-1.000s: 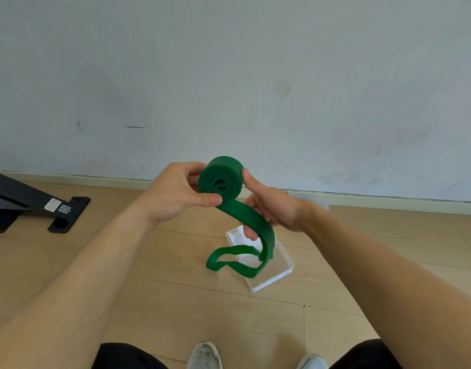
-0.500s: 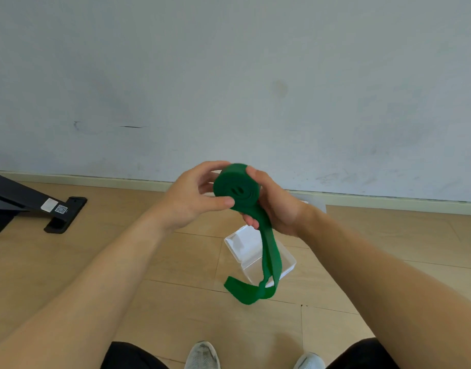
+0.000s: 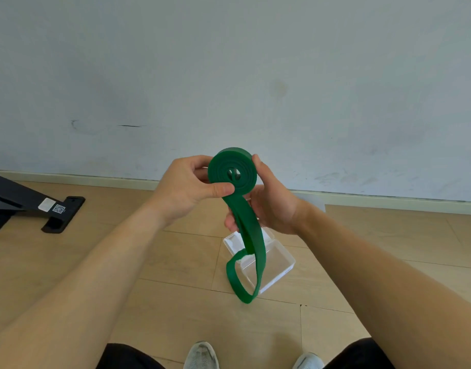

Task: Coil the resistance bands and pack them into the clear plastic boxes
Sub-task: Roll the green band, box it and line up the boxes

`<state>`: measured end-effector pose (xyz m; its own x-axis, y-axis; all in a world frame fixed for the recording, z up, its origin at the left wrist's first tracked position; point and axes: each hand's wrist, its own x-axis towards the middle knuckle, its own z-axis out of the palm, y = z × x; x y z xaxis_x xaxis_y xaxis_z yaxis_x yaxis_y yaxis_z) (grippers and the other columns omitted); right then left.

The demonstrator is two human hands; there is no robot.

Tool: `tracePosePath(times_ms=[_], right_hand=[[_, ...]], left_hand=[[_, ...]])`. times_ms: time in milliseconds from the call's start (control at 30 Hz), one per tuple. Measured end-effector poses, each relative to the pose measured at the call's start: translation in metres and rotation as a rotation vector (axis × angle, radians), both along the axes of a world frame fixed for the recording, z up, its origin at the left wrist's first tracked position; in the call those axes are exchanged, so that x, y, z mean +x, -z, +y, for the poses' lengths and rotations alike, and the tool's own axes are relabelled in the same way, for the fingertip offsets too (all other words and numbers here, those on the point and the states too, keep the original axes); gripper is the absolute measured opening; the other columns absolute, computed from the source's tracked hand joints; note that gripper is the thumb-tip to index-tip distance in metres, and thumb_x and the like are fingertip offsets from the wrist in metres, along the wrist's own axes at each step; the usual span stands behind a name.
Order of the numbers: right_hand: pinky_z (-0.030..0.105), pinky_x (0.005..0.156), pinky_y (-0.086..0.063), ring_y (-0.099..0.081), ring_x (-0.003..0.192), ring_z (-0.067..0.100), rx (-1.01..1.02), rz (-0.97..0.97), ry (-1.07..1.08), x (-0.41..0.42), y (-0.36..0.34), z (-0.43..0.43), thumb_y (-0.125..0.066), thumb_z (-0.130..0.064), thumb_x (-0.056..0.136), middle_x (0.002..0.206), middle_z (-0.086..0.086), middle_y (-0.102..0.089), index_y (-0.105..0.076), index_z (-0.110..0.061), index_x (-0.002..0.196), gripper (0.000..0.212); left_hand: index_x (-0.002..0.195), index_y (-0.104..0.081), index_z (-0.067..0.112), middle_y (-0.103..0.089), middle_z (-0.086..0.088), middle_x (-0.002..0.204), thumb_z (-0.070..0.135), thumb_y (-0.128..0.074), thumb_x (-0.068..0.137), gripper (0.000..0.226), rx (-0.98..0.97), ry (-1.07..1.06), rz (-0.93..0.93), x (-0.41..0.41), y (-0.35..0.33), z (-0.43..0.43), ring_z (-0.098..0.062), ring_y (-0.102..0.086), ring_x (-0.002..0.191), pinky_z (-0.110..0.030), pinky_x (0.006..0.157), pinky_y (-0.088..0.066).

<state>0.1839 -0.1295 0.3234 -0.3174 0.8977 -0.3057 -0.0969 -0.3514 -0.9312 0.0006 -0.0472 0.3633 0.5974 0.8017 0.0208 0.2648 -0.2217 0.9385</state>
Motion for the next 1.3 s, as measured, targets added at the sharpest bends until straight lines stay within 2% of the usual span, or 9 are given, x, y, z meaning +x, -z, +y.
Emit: tracePosePath(times_ms=[133, 233, 367, 433, 567, 733, 900, 1100, 1300], right_hand=[[0.034, 0.079, -0.048, -0.059, 0.066, 0.020, -0.059, -0.310, -0.102, 0.006, -0.003, -0.005, -0.001, -0.093, 0.072, 0.071, 0.011, -0.064, -0.063, -0.005, 0.081, 0.108], [0.022, 0.065, -0.046, -0.050, 0.055, 0.017, -0.072, -0.342, -0.065, 0.003, -0.009, -0.004, 0.000, -0.090, 0.076, 0.062, 0.008, -0.057, -0.062, -0.004, 0.079, 0.106], [0.026, 0.057, -0.043, -0.047, 0.050, 0.017, -0.020, -0.333, -0.036, -0.004, -0.007, -0.004, -0.017, -0.081, 0.090, 0.060, 0.003, -0.058, -0.063, -0.007, 0.083, 0.087], [0.025, 0.053, -0.041, -0.044, 0.049, 0.018, 0.005, -0.273, 0.008, -0.004, -0.002, -0.005, -0.024, -0.077, 0.095, 0.062, 0.005, -0.056, -0.063, -0.001, 0.092, 0.085], [0.024, 0.048, -0.039, -0.041, 0.050, 0.017, 0.054, 0.004, 0.149, -0.004, 0.005, -0.002, -0.021, -0.081, 0.090, 0.068, 0.007, -0.052, -0.063, 0.002, 0.112, 0.095], [0.031, 0.054, -0.030, -0.042, 0.047, 0.015, 0.045, 0.276, 0.258, -0.016, -0.002, 0.001, -0.017, -0.086, 0.083, 0.063, 0.001, -0.052, -0.064, -0.012, 0.103, 0.090], [0.034, 0.067, -0.051, -0.058, 0.064, 0.028, 0.029, 0.274, 0.130, -0.005, -0.002, 0.000, -0.019, -0.088, 0.081, 0.081, 0.013, -0.060, -0.065, -0.005, 0.112, 0.100], [0.040, 0.086, -0.051, -0.069, 0.086, 0.031, -0.113, -0.167, -0.143, 0.016, -0.004, -0.003, -0.003, -0.099, 0.064, 0.095, 0.025, -0.071, -0.068, 0.008, 0.108, 0.133], [0.028, 0.060, -0.045, -0.045, 0.053, 0.022, 0.059, -0.232, -0.042, 0.000, -0.013, -0.006, -0.013, -0.076, 0.094, 0.057, 0.004, -0.054, -0.065, -0.006, 0.106, 0.088]], left_hand=[[0.110, -0.071, 0.021, -0.080, 0.007, 0.093, 0.010, -0.092, 0.067, 0.049, 0.094, 0.058, 0.214, -0.015, -0.004, 0.009, -0.009, -0.076, 0.088, -0.021, 0.081, -0.057], [0.105, -0.071, 0.032, -0.078, 0.014, 0.092, 0.015, -0.095, 0.065, 0.049, 0.200, 0.119, 0.397, -0.014, -0.007, 0.009, -0.002, -0.073, 0.086, -0.019, 0.082, -0.055], [0.107, -0.071, 0.028, -0.078, 0.011, 0.094, 0.024, -0.094, 0.067, 0.046, 0.325, 0.231, 0.618, -0.003, -0.009, 0.008, -0.010, -0.072, 0.090, -0.038, 0.089, -0.056], [0.108, -0.070, 0.029, -0.077, 0.010, 0.094, 0.022, -0.092, 0.069, 0.046, 0.326, 0.221, 0.571, -0.002, -0.008, 0.008, -0.012, -0.071, 0.092, -0.039, 0.091, -0.056], [0.126, -0.062, 0.022, -0.076, 0.004, 0.106, 0.007, -0.085, 0.078, 0.056, 0.007, 0.095, 0.056, -0.006, 0.009, -0.006, -0.010, -0.070, 0.105, -0.024, 0.091, -0.055], [0.120, -0.064, 0.006, -0.074, -0.015, 0.102, 0.009, -0.081, 0.082, 0.041, -0.176, 0.001, -0.213, 0.014, 0.022, -0.016, -0.033, -0.068, 0.083, -0.049, 0.093, -0.056], [0.111, -0.069, 0.011, -0.079, -0.002, 0.098, 0.006, -0.082, 0.079, 0.034, -0.048, -0.007, -0.120, 0.010, 0.011, -0.008, -0.017, -0.075, 0.091, -0.024, 0.080, -0.058], [0.110, -0.072, 0.014, -0.080, 0.001, 0.098, 0.004, -0.086, 0.072, 0.042, 0.010, 0.064, 0.023, -0.011, 0.001, 0.006, -0.014, -0.076, 0.093, -0.020, 0.079, -0.056], [0.109, -0.073, 0.025, -0.079, 0.011, 0.092, 0.010, -0.091, 0.070, 0.046, 0.160, 0.189, 0.328, -0.013, -0.008, 0.007, -0.006, -0.075, 0.087, -0.016, 0.082, -0.056]])
